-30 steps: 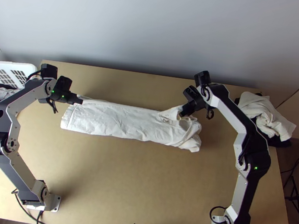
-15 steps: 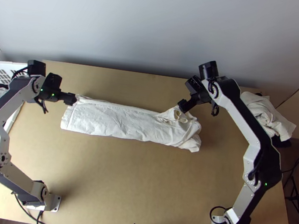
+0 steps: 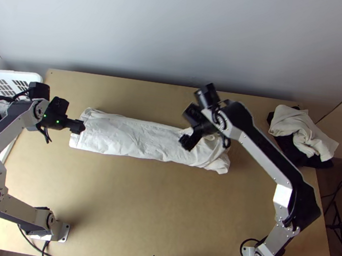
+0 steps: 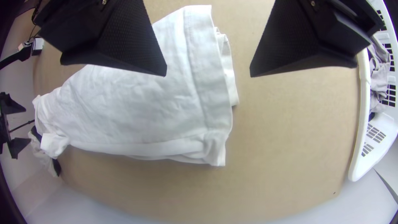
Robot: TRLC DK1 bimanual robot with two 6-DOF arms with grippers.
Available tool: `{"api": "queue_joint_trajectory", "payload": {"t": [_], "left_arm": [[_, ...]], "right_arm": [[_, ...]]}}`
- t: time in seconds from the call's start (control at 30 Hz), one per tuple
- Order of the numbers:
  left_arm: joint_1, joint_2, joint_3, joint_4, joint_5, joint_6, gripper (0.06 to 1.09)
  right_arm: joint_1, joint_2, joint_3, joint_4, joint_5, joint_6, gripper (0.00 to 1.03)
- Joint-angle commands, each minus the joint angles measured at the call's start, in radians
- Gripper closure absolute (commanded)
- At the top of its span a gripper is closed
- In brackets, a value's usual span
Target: Fold the t-shirt
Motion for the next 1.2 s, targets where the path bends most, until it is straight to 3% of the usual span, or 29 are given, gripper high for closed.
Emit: {"api": "queue_joint_trajectory", "payload": {"t": [0.0, 0.4, 0.5, 0.8, 0.97, 1.17], "left_arm": [[-0.014, 0.044, -0.043, 0.062, -0.014, -0.015, 0.11], [-0.078, 0.144, -0.012, 0.078, -0.042, -0.048, 0.13], [-0.092, 0.155, 0.006, 0.064, -0.039, -0.058, 0.23], [-0.093, 0.187, 0.018, 0.039, -0.028, -0.090, 0.81], [-0.093, 0.158, 0.028, 0.018, 0.012, -0.091, 1.04], [-0.103, 0.069, 0.057, -0.010, 0.056, -0.107, 1.05]], "right_arm": [[0.090, -0.002, -0.066, -0.014, 0.001, -0.002, 0.03], [0.067, 0.051, -0.061, -0.004, 0.001, -0.004, 0.03], [0.054, 0.066, -0.057, 0.003, 0.001, -0.004, 0.03], [0.027, 0.115, -0.058, 0.032, 0.001, 0.001, 0.03], [0.025, 0.149, -0.054, 0.048, 0.001, 0.004, 0.03], [0.019, 0.209, -0.054, 0.075, 0.001, 0.005, 0.03]]}}
